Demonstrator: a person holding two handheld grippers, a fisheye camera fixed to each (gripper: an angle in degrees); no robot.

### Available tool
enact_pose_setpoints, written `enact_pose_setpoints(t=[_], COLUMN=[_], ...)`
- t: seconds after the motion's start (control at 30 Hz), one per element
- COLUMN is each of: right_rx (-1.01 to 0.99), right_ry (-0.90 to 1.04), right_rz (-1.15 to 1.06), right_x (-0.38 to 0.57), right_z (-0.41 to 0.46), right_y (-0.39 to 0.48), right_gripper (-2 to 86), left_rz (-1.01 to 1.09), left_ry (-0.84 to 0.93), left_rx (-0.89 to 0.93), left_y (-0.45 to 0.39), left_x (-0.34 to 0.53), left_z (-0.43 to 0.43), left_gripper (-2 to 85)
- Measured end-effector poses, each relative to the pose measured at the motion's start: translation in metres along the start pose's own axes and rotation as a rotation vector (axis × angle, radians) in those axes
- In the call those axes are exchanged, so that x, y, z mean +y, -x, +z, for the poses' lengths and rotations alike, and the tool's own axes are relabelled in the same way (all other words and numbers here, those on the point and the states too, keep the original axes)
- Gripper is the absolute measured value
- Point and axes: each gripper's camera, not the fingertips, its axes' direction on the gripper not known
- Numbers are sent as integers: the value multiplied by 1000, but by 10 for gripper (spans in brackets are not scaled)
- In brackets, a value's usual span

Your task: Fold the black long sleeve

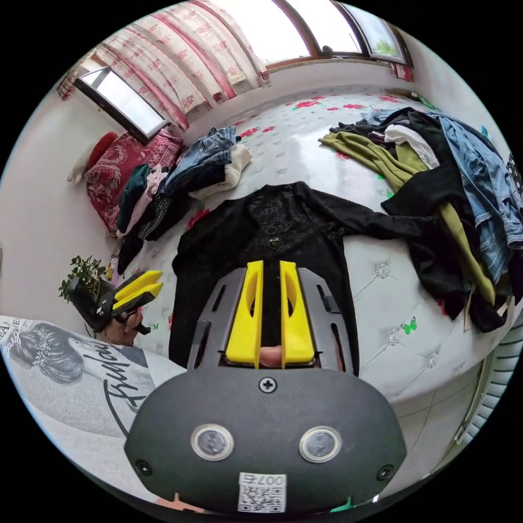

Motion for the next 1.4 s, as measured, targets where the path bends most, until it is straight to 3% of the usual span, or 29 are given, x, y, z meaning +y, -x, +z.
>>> enact_pose_setpoints(t=[0.13,0.4,0.53,0.67,0.8,0.93,1.03,1.1,1.27,1.4], right_rx=[-5,94,178,231,266,247,267,284,379,327], right_ry=[46,149,272,435,327,51,-10,49,401,497], right_rz=[22,-125,-258,-399,-531,-657,-691,-662,-457,-368], right_x=[0,-74,-117,-118,-117,-103,-70,-46,40,66], right_z=[21,98,155,211,183,72,16,11,82,96], right_y=[-24,-29,-21,-8,10,25,20,9,-47,-61], right_gripper=[49,61,61,34,13,6,7,5,0,3], left_rz=[-124,-269,-293,-234,-170,-136,-69,-37,3,-17], left_ry=[203,313,331,508,562,544,539,548,574,585], left_rx=[-103,-373,-401,-472,-513,-564,-582,-573,-595,-576], left_y=[17,78,89,93,89,85,78,77,89,107], left_x=[74,109,113,132,150,163,171,178,192,187], left_z=[37,77,108,175,203,204,205,213,226,213], left_gripper=[71,81,90,91,59,12,3,0,10,50])
